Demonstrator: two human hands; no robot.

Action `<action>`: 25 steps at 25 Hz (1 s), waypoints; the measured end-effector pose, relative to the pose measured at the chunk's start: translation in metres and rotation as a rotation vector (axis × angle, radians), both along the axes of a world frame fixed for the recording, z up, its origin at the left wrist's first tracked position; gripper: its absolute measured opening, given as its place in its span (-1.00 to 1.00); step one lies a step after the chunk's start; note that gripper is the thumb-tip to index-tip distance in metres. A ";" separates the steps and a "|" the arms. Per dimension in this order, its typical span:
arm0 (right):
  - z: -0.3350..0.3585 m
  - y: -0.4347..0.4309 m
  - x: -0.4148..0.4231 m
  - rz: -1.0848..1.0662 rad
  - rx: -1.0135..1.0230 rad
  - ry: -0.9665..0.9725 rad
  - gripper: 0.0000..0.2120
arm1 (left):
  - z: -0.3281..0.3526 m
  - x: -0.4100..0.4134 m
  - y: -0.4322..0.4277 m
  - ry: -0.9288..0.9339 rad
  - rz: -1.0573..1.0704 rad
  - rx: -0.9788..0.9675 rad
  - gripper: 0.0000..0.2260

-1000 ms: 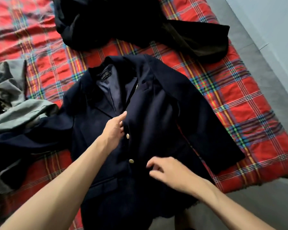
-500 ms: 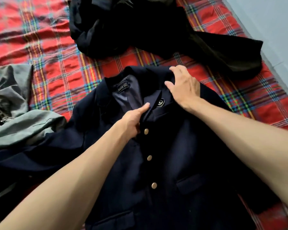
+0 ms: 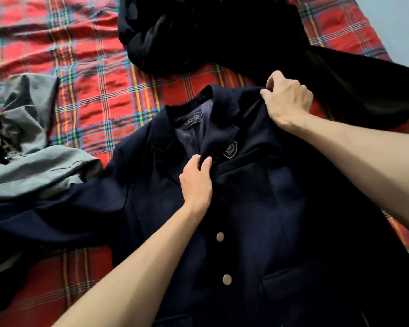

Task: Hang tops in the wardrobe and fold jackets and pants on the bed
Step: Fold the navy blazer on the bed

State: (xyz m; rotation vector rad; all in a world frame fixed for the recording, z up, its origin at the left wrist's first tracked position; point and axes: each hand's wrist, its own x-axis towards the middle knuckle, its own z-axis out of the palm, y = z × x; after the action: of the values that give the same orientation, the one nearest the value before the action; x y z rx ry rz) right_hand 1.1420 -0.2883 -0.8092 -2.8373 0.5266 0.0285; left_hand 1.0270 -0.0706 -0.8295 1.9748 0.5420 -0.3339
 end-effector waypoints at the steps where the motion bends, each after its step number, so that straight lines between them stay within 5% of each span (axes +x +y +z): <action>1: -0.005 0.000 -0.003 0.012 0.003 0.001 -0.64 | -0.003 0.004 -0.001 0.087 0.014 -0.018 -0.73; 3: -0.018 -0.006 -0.005 0.048 0.141 0.114 -0.49 | -0.009 0.007 0.005 0.146 -0.041 -0.063 -0.71; 6: -0.018 -0.017 0.007 0.033 0.298 0.141 -0.57 | -0.013 0.003 0.014 0.089 -0.148 -0.112 -0.79; 10: -0.023 0.000 -0.013 0.096 -0.048 -0.078 -0.57 | 0.005 -0.001 0.005 0.072 -0.064 -0.073 -0.85; 13: -0.028 0.033 -0.102 0.330 0.055 -0.230 -0.55 | 0.025 -0.036 0.011 0.015 -0.110 0.036 -0.73; 16: -0.024 0.053 -0.249 0.476 0.177 -0.118 -0.58 | 0.037 -0.103 0.022 0.079 -0.149 0.040 -0.65; 22: -0.017 -0.006 -0.459 -0.267 0.271 0.125 -0.66 | 0.026 -0.197 0.030 0.351 -0.210 0.043 -0.83; 25: -0.011 -0.030 -0.511 -0.595 0.506 0.266 -0.75 | 0.021 -0.239 0.033 0.483 -0.265 0.020 -0.64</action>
State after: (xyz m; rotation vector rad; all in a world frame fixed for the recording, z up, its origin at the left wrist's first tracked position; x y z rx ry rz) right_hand 0.6315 -0.3188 -0.8202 -2.1082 1.2037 0.3717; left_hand 0.7881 -0.0372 -0.8081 1.9903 0.5844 -0.9900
